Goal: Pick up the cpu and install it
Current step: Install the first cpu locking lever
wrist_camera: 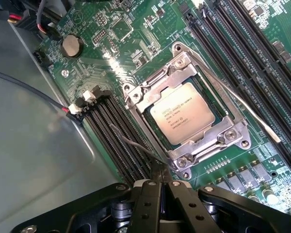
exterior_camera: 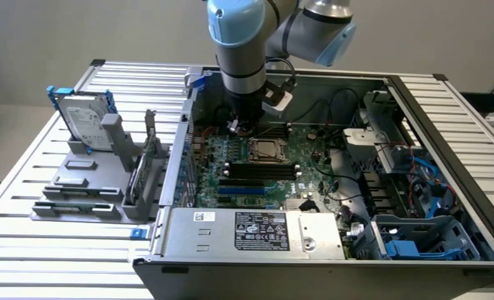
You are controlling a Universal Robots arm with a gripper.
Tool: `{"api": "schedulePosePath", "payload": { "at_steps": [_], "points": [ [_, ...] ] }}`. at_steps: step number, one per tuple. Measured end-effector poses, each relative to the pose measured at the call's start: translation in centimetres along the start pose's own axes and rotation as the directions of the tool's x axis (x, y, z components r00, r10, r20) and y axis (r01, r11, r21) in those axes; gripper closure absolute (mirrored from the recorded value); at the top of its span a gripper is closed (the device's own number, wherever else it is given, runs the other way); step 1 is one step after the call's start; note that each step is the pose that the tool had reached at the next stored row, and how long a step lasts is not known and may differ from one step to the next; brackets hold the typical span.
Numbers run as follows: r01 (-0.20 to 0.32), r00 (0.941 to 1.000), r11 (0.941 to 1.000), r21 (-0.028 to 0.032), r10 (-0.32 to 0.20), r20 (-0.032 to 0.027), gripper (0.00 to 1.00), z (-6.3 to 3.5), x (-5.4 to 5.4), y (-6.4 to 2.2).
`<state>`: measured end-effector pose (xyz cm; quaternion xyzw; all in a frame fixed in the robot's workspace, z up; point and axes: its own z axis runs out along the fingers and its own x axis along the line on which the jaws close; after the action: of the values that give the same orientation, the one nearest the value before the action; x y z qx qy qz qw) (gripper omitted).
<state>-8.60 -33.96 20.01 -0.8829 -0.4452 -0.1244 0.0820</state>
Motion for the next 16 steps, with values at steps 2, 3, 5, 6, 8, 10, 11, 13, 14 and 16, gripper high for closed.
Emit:
{"api": "schedulePosePath", "payload": {
  "at_steps": [2,3,5,6,8,10,11,13,14,16],
  "points": [
    [0.0,1.0,1.0,-0.0003,0.0,0.0004,0.89,0.07,0.05,0.09],
    [0.0,1.0,1.0,-0.0005,0.0,0.0007,0.89,0.11,0.07,0.15],
    [0.0,1.0,1.0,-0.0008,0.0,0.0009,0.89,0.18,0.14,0.26],
    [-0.001,1.0,1.0,-0.001,0.001,0.001,0.89,0.22,0.17,0.32],
    [-0.001,1.0,1.0,-0.0012,0.001,0.0014,0.89,0.29,0.24,0.45],
    [-0.001,1.0,1.0,-0.0014,0.001,0.0014,0.89,0.38,0.33,0.6],
    [-0.001,1.0,1.0,-0.0015,0.001,0.0014,0.89,0.43,0.38,0.68],
    [-0.001,1.0,1.0,-0.0018,0.001,0.0017,0.89,0.5,0.47,0.82],
    [-0.001,1.0,1.0,-0.002,0.001,0.002,0.89,0.53,0.5,0.88],
    [-0.001,1.0,1.0,-0.0026,0.001,0.0028,0.89,0.58,0.56,0.98]
  ]
}}
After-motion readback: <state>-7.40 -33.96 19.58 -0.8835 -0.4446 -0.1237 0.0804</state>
